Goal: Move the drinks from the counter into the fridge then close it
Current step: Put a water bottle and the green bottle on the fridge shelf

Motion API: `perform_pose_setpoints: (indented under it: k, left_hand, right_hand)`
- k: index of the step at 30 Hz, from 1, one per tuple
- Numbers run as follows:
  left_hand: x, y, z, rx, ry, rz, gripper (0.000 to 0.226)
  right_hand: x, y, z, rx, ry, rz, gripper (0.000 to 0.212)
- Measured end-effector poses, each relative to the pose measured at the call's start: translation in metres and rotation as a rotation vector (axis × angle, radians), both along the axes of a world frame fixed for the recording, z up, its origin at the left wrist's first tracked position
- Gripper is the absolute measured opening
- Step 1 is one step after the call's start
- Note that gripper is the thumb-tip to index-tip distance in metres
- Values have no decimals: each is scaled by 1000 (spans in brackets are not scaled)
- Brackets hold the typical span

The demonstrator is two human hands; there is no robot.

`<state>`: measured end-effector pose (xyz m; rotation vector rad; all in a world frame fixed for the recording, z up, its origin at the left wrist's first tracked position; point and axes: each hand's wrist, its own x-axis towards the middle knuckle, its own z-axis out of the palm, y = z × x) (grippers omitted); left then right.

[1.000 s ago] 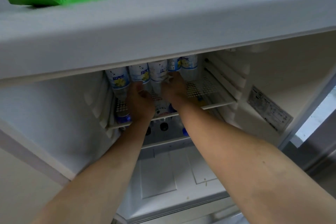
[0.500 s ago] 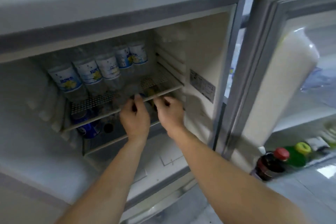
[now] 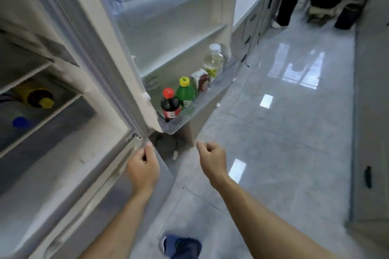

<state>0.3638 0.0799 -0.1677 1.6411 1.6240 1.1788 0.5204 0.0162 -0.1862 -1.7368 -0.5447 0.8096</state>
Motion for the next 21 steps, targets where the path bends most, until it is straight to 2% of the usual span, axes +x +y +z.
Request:
perform_pose_setpoints:
  k: [3,6,10,13,21]
  left_hand:
    - [18,-39,-32,-86,71,-75,51]
    - [21,-66,-68,-297,148,-191,47]
    - [18,-81,-106,-712,265,-429,16]
    - [12,-80,-130,-1044,282,-505,11]
    - [18,-56,-162,-1223,543,-577,15]
  right_hand:
    - [41,-70,-29,-124,23,-150,50]
    - [71,-137,-56,-251,127,-283,37]
    - [92,-209,-88,-366,320,-369,26]
    - [102,-248,-105,-423,430,-441,23]
    - [112,-311,-112,-626,467,-615,16]
